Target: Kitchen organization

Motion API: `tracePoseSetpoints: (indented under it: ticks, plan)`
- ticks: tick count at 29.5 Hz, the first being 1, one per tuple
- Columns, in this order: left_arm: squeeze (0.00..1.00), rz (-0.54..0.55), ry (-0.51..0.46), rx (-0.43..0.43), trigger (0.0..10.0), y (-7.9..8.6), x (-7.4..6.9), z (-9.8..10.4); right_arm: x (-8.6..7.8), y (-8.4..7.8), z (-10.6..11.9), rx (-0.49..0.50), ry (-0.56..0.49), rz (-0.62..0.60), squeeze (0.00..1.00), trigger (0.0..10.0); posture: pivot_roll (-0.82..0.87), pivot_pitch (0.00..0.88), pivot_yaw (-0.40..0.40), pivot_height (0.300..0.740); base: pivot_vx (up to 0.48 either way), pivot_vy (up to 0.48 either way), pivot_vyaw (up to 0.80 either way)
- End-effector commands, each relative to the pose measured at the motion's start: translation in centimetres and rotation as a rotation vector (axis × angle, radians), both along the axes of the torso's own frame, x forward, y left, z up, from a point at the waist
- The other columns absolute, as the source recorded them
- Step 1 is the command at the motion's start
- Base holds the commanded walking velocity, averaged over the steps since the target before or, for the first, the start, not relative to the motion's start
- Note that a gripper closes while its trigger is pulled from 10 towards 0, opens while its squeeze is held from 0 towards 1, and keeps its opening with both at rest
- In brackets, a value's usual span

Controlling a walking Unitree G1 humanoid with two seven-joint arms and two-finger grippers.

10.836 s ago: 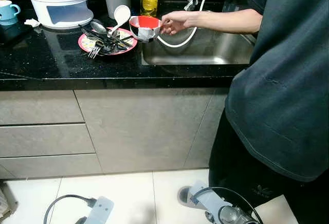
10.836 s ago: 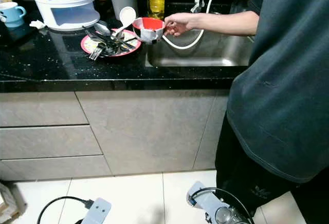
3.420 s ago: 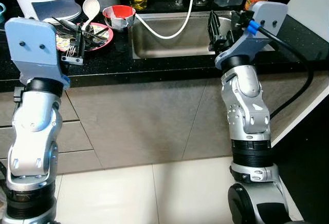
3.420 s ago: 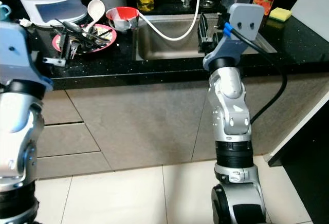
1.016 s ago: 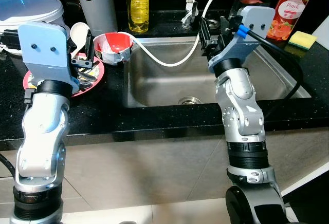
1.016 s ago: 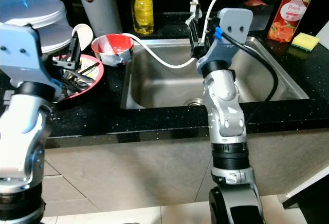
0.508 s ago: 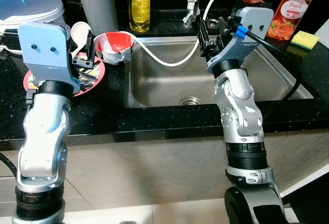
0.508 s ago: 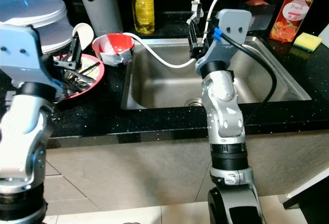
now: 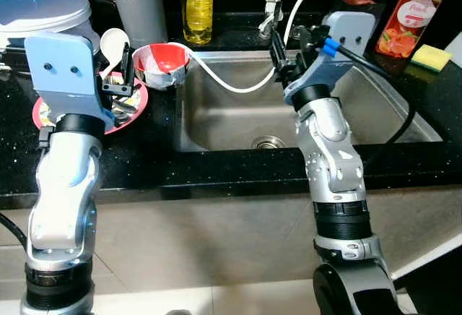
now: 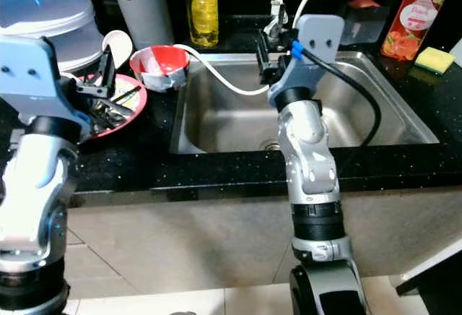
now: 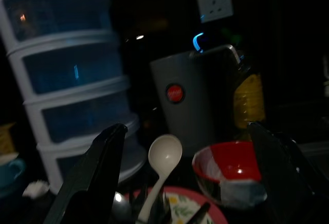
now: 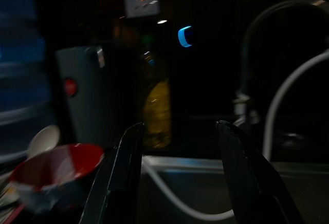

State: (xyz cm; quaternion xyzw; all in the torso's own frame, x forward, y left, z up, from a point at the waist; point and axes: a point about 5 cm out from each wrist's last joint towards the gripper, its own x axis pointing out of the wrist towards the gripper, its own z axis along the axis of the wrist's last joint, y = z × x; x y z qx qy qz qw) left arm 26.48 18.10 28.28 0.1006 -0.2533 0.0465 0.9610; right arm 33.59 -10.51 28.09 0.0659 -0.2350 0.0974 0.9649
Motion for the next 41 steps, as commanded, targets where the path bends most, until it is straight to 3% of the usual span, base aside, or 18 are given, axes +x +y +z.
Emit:
tracePoseSetpoints:
  ticks: [1, 7, 36, 38, 41]
  plan:
    - [0.00, -0.006, -0.001, -0.015, 10.0, -0.3, 0.0, -0.1, 0.1, -0.4, -0.5, -0.001, 0.025, -0.007, 0.00, 10.0, 0.18, 0.000, -0.014, 0.740, 0.000, -0.439, 0.00]
    - [0.00, -0.011, -0.004, -0.019, 10.0, -0.3, 0.1, -0.1, 0.2, -0.3, -0.6, 0.003, 0.029, -0.006, 0.00, 10.0, 0.18, 0.000, -0.015, 0.740, 0.000, -0.364, 0.00]
    - [0.00, -0.024, 0.004, -0.056, 10.0, -0.5, 0.0, -0.2, 0.2, -0.1, -0.7, -0.001, 0.030, 0.009, 0.00, 10.0, 0.18, 0.000, -0.019, 0.740, 0.000, 0.000, 0.00]
    - [0.00, -0.013, 0.021, -0.056, 10.0, -0.4, 0.0, -0.5, 0.2, -0.2, -0.7, -0.001, 0.031, 0.007, 0.00, 10.0, 0.19, 0.000, -0.019, 0.740, 0.000, 0.000, 0.00]
    - [0.00, 0.067, 0.159, -0.039, 10.0, 0.7, 0.8, -2.3, 0.4, -0.5, -0.6, -0.006, 0.027, -0.012, 0.00, 10.0, 0.19, 0.000, -0.017, 0.740, 0.000, 0.000, 0.00]
